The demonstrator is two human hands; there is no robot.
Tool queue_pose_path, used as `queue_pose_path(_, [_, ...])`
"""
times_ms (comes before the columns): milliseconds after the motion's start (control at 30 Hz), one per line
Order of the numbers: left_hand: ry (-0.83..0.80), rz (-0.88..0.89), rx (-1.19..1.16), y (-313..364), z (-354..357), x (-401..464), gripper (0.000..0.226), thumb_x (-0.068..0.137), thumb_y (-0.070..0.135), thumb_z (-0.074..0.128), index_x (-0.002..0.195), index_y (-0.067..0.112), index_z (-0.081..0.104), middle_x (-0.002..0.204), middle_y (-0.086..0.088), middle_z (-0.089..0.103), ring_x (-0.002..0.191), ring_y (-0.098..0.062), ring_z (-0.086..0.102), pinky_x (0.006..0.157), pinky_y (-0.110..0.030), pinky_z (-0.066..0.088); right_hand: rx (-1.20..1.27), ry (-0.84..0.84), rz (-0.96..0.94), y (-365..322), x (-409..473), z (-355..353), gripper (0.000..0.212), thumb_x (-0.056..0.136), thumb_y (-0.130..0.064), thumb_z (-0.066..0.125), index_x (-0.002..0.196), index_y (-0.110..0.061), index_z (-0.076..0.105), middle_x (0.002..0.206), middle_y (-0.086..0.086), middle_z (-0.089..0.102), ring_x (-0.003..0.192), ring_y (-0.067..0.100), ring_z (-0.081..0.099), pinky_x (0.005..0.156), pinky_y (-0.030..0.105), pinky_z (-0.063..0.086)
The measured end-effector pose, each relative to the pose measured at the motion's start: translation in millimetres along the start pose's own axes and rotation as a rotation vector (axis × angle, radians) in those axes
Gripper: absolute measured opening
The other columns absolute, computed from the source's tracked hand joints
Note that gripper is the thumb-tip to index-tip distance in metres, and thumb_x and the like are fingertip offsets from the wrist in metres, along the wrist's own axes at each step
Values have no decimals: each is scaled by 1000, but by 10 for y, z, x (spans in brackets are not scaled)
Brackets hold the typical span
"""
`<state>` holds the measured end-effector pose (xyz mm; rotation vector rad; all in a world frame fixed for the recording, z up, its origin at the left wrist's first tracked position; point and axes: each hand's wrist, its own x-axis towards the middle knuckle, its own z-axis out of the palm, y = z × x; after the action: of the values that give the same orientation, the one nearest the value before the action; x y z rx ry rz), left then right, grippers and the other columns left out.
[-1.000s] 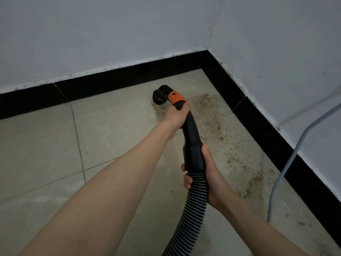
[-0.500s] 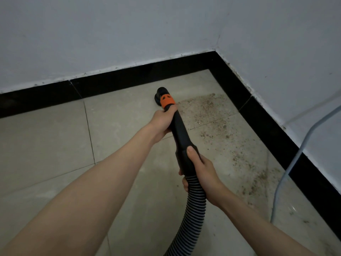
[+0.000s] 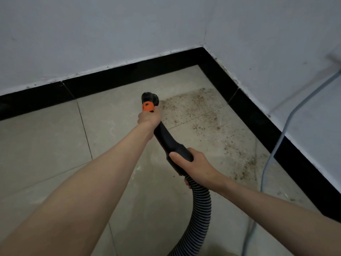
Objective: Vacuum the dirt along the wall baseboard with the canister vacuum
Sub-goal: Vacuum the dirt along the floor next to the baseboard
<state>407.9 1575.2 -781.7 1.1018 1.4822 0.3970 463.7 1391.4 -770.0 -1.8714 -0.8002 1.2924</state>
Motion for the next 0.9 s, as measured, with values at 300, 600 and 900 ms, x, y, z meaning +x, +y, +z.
queue_pose_path(300, [-75, -46, -86, -202, 126, -80, 54, 98, 44, 41, 133, 2, 38, 121, -15, 53, 103, -29, 55, 90, -38, 50, -125, 9, -28, 202, -53, -307, 34, 81, -50, 69, 96, -22, 56, 54, -6, 60, 42, 15, 54, 43, 26, 47])
queue_pose_path(600, [-36, -41, -43, -268, 346, -42, 60, 98, 45, 40, 137, 0, 34, 130, -18, 50, 115, -33, 53, 99, -42, 46, -145, 34, -65, 404, 41, -467, 30, 81, -45, 70, 97, -23, 58, 61, -1, 61, 42, 14, 53, 42, 24, 44])
queue_pose_path(900, [-34, -24, -1, -251, 657, -49, 60, 97, 46, 40, 136, 1, 34, 128, -18, 52, 113, -32, 54, 99, -42, 46, -78, 86, -52, 590, 38, -620, 28, 83, -45, 70, 96, -23, 59, 61, -2, 60, 42, 13, 53, 42, 26, 45])
